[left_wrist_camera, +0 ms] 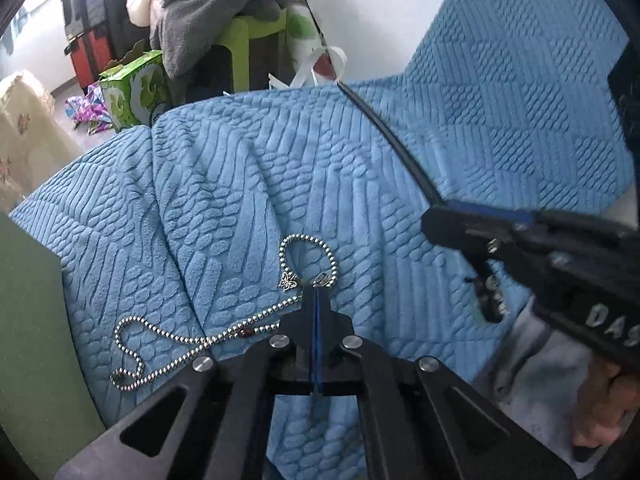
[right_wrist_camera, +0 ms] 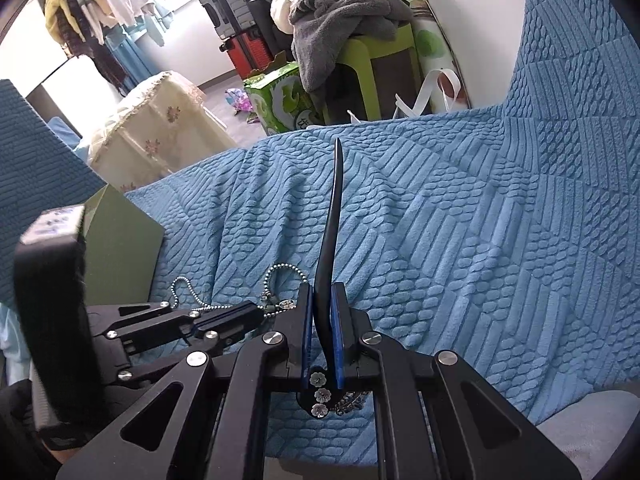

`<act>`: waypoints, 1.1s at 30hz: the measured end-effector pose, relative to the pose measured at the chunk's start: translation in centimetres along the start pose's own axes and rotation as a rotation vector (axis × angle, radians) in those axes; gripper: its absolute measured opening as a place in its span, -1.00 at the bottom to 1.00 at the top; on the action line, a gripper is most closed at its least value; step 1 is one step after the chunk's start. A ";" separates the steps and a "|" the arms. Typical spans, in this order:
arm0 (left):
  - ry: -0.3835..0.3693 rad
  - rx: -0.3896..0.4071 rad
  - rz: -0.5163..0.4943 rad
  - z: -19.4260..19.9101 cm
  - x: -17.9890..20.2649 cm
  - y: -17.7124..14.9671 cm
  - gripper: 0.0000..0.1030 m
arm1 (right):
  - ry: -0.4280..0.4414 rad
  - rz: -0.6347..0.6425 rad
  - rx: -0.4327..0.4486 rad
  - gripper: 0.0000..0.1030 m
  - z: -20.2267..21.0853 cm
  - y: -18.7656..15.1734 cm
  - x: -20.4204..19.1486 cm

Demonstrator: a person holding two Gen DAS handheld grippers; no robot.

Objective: Organize jewelry
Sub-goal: 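Grasp the silver bead chain with the left gripper and lift it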

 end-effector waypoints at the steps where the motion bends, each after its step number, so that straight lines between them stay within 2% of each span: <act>1: -0.014 0.006 0.021 0.5 -0.1 0.1 -1.00 | -0.004 -0.005 0.012 -0.87 0.4 0.1 -0.1; 5: -0.034 0.039 0.056 2.4 -0.9 0.4 -1.00 | -0.031 0.000 0.007 -0.87 0.9 -0.1 -0.1; 10: 0.029 0.008 -0.062 1.5 -1.4 -0.2 -0.96 | -0.046 0.000 -0.018 -0.87 0.0 -0.7 -0.2; 11: 0.040 0.002 -0.084 1.3 -1.5 -0.5 -0.88 | -0.045 0.005 -0.019 -0.87 -0.1 -0.8 -0.3; 13: 0.046 0.008 -0.105 1.3 -1.8 -0.9 -0.12 | -0.045 0.010 -0.016 -0.87 -0.2 -0.8 -0.5; 14: 0.051 0.023 -0.108 1.6 -1.9 -1.0 0.01 | -0.042 0.011 -0.015 -0.87 -0.1 -0.8 -0.5; 15: 0.060 0.034 -0.119 1.7 -1.9 -1.2 0.06 | -0.040 0.010 -0.014 -0.87 -0.1 -0.8 -0.4; 21: 0.069 0.048 -0.174 1.3 -1.9 -1.4 0.00 | -0.026 -0.009 -0.014 -0.87 -0.1 -0.7 0.1; 24: 0.092 0.029 -0.170 0.3 -2.3 -1.4 -0.17 | -0.019 -0.022 -0.020 -0.86 -0.2 -0.6 0.4; 29: 0.159 -0.005 -0.129 -1.2 -4.0 -1.7 -0.17 | -0.008 -0.033 -0.023 -0.86 -0.2 -0.3 0.6; 33: 0.154 0.007 -0.131 -1.0 -4.4 -2.0 -0.19 | 0.004 -0.045 -0.022 -0.86 -0.2 -0.1 0.7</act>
Point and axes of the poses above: each gripper's, at about its wrist camera, not at the fingertips, and z roughly against the way its jaws point, x to its right, y to its top, the point moved 3 cm from there along -z, roughly the way its jaws point, and after that the axes turned 3 degrees about y, right-handed, at the moved point
